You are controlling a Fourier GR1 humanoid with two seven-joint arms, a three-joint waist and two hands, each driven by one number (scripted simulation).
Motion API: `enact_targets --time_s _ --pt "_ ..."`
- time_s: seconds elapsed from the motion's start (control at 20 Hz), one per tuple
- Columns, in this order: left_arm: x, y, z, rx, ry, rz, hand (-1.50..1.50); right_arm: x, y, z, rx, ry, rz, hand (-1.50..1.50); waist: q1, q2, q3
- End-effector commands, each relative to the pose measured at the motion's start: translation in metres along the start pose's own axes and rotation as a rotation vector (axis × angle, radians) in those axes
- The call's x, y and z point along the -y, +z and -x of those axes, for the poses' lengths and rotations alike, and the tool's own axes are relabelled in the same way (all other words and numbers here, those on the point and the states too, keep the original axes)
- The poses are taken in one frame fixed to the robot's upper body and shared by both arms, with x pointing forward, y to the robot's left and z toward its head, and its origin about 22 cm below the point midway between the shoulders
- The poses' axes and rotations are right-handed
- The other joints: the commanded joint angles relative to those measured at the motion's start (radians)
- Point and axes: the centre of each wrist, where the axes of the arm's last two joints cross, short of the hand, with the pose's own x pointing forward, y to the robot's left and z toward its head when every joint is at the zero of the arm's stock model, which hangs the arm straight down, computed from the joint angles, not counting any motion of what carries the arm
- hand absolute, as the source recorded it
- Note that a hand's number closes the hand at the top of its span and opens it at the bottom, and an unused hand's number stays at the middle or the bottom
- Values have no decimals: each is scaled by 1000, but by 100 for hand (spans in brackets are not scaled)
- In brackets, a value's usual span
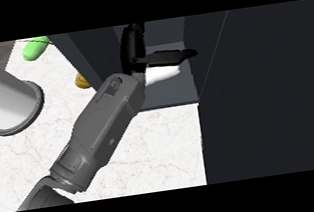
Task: Pick up the bottled water, place it into the cabinet and close the cabinet
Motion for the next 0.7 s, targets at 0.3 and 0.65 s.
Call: enact_targets --time_s 0.3,0.65 --pt "11 63 -6 -15 130 79 -150 -12 -12 -23 33 -9 4 -150 45 -8 0" --pt "-3 126 -8 -38 187 86 -150 -27 -15 -30 38 2 12 -150 32 -6 -1"
